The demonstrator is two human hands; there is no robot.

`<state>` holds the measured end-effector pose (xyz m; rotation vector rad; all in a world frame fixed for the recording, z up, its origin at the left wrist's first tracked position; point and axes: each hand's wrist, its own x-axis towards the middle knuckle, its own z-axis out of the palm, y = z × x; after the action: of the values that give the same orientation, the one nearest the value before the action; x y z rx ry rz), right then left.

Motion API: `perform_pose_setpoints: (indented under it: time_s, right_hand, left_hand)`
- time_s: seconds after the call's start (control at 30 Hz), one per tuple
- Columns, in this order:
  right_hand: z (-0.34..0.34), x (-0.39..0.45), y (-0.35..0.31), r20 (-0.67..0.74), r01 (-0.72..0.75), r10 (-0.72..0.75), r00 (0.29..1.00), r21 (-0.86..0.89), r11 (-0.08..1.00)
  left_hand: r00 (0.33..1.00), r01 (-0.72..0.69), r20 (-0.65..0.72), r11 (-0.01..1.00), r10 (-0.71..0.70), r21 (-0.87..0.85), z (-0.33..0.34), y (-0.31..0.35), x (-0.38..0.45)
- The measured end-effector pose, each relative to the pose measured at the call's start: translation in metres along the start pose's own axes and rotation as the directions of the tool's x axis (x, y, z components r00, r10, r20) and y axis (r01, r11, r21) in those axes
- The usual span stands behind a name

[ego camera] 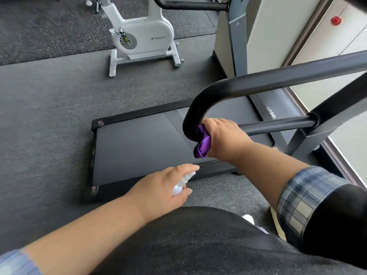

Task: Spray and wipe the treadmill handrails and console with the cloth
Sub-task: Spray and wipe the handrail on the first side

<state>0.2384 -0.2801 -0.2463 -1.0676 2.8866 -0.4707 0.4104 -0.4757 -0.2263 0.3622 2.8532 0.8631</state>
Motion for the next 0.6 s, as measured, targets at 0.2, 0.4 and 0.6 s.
perform_pose_setpoints:
  time_s: [0.2,0.4,0.6]
  right_hand:
    - [-0.002,-0.018,0.021,-0.058,-0.034,0.034,0.998,-0.008,0.999]
    - [0.012,0.002,-0.029,-0.180,-0.037,0.077,0.981,0.216,0.976]
    - [0.016,-0.005,-0.026,-0.201,-0.037,0.053,0.978,0.083,0.996]
  left_hand:
    - [0.996,0.067,-0.050,0.997,-0.069,-0.036,-0.002,-0.009,-0.013]
    - [0.993,0.099,-0.052,0.993,-0.102,-0.063,0.001,-0.012,-0.011]
    - [0.999,0.032,-0.029,0.998,-0.033,-0.050,0.005,-0.004,0.008]
